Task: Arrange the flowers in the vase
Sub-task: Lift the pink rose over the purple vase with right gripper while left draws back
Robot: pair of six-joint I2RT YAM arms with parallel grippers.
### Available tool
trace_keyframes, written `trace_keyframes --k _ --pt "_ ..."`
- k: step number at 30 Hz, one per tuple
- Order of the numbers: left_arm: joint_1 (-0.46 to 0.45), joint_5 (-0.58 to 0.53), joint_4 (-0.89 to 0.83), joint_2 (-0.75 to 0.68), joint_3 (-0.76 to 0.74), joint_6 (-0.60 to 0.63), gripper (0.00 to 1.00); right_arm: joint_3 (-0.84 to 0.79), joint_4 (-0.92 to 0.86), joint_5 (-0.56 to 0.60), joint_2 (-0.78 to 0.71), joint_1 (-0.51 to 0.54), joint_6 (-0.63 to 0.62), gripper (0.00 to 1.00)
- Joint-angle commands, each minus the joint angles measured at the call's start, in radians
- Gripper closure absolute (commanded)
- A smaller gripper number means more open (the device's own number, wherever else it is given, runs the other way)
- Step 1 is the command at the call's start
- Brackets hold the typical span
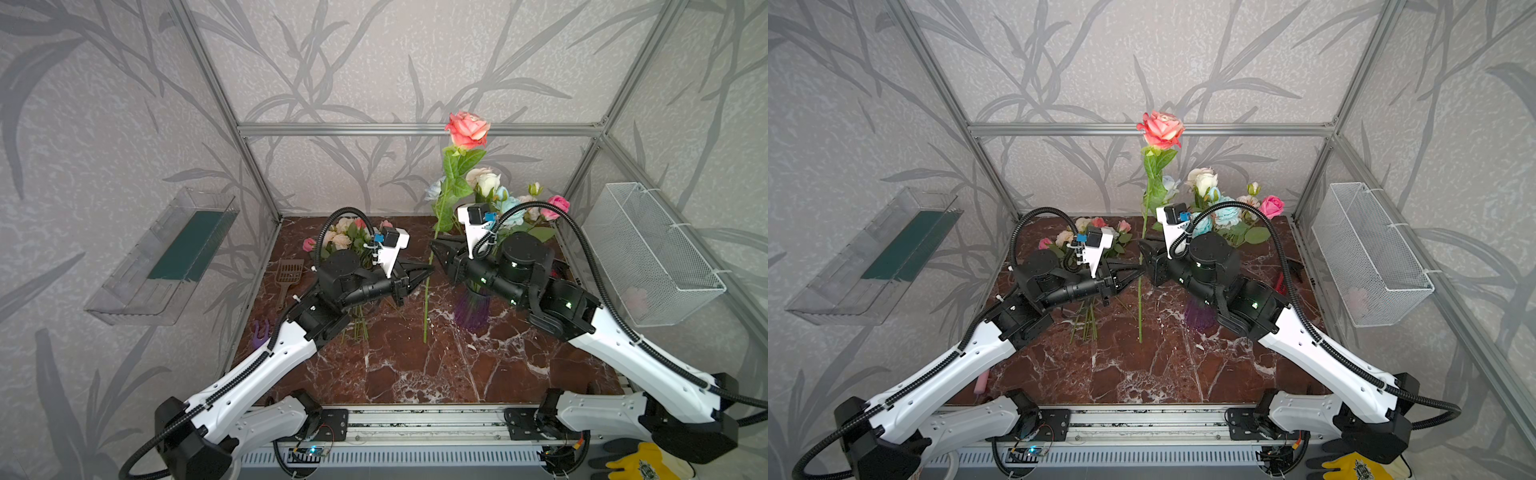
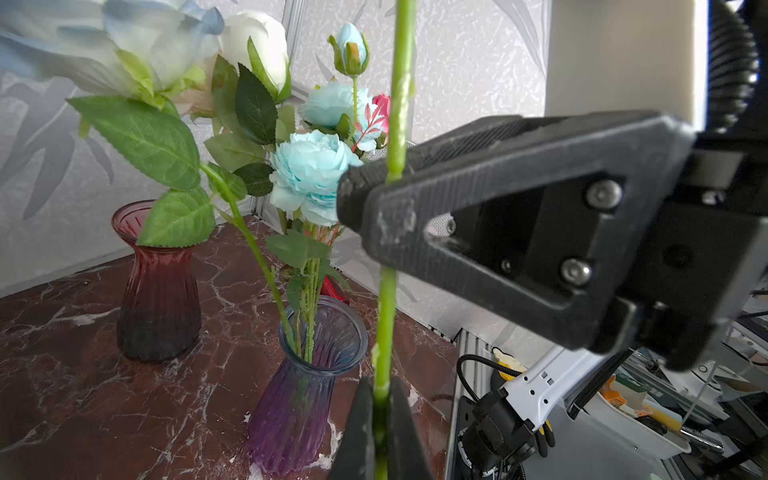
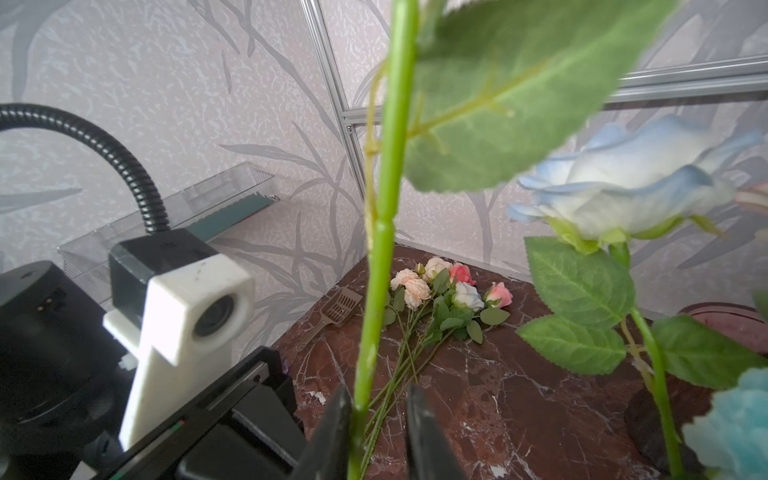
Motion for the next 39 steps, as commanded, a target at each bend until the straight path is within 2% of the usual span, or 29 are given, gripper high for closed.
trace_keyframes --k 1,4,7,8,10,11,12,14,20,23,27,31,35,39 --pt "-0.005 0.009 0.013 -0.031 0.032 0.023 1.00 0.033 0.076 0.010 0.009 0.004 0.015 0.88" --pt "-0.006 0.005 0.011 -0.031 0.031 0.026 1.00 0.034 0.090 -0.017 0.016 0.004 0.034 0.98" --pt "-0.004 -0.015 0.013 -0.031 0.026 0.025 1.00 0.031 0.105 -0.033 0.012 0.004 0.050 1.00" --pt "-0.003 -0.025 0.015 -0.033 0.023 0.024 0.90 0.029 0.111 -0.034 0.008 0.004 0.054 1.00" --pt "-0.002 -0.046 0.019 -0.040 0.014 0.020 0.56 0.028 0.113 -0.026 -0.001 0.004 0.051 1.00" --pt "0.000 -0.058 0.023 -0.044 0.009 0.019 0.43 0.028 0.112 -0.019 -0.009 0.004 0.040 1.00" --pt "0.005 -0.076 0.023 -0.052 0.004 0.025 0.35 0.031 0.104 -0.006 -0.018 0.004 0.021 1.00" --pt "0.012 -0.129 0.017 -0.072 -0.006 0.039 0.29 0.042 0.080 0.029 -0.042 0.004 -0.018 1.00" --pt "0.036 -0.390 0.078 -0.149 -0.095 0.040 0.28 0.035 0.053 0.190 -0.181 0.003 -0.192 1.00" --pt "0.052 -0.462 0.090 -0.166 -0.116 0.036 0.28 0.007 0.072 0.286 -0.264 0.003 -0.284 1.00" --pt "0.073 -0.470 0.107 -0.157 -0.127 0.016 0.27 -0.064 0.144 0.414 -0.356 0.004 -0.421 1.00" --pt "0.083 -0.453 0.112 -0.138 -0.128 0.002 0.28 -0.137 0.230 0.478 -0.394 0.004 -0.526 1.00" --pt "0.087 -0.444 0.116 -0.122 -0.129 -0.004 0.28 -0.218 0.364 0.509 -0.398 0.002 -0.581 1.00" --pt "0.089 -0.446 0.116 -0.112 -0.128 -0.001 0.27 -0.249 0.418 0.505 -0.363 -0.018 -0.575 1.00"
